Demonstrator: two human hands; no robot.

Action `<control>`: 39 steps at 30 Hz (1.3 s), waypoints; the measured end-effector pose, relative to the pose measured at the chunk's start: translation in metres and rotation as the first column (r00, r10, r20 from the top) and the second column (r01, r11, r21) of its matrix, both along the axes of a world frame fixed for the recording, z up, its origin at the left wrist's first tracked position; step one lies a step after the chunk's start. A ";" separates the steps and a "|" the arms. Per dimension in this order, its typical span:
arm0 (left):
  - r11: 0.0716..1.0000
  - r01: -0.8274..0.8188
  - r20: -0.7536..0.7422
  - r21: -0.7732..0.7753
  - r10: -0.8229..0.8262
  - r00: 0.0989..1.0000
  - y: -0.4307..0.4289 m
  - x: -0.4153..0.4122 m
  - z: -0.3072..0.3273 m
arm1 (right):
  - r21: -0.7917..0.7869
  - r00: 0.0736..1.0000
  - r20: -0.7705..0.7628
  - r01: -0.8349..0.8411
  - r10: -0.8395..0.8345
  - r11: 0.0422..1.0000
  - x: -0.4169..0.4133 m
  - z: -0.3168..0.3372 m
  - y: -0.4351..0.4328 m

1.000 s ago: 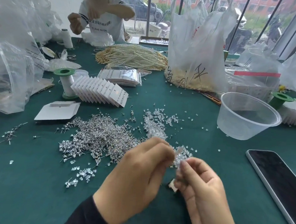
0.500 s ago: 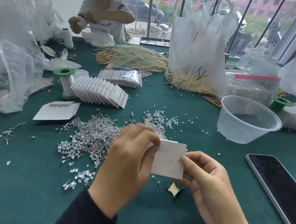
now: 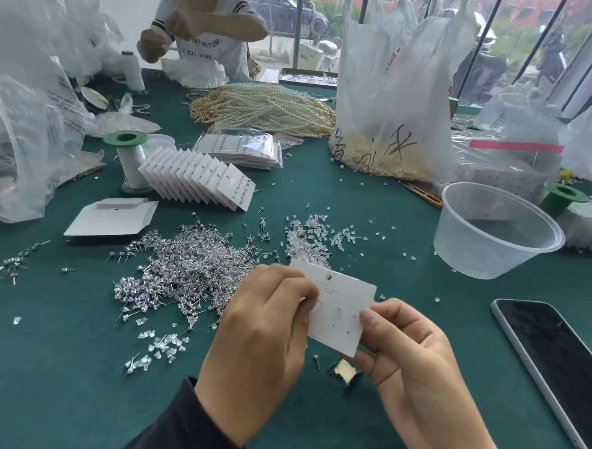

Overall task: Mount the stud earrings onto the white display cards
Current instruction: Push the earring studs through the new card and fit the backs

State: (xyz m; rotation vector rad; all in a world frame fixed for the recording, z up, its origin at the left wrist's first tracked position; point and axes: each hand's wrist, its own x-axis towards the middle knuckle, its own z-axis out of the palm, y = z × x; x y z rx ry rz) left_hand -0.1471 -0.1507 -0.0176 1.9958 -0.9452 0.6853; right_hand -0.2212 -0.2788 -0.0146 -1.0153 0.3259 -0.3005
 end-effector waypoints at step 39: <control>0.993 0.102 -0.076 0.056 -0.098 0.992 0.005 0.004 0.007 | -0.047 0.998 -0.063 -0.008 0.005 0.999 0.000 -0.002 -0.001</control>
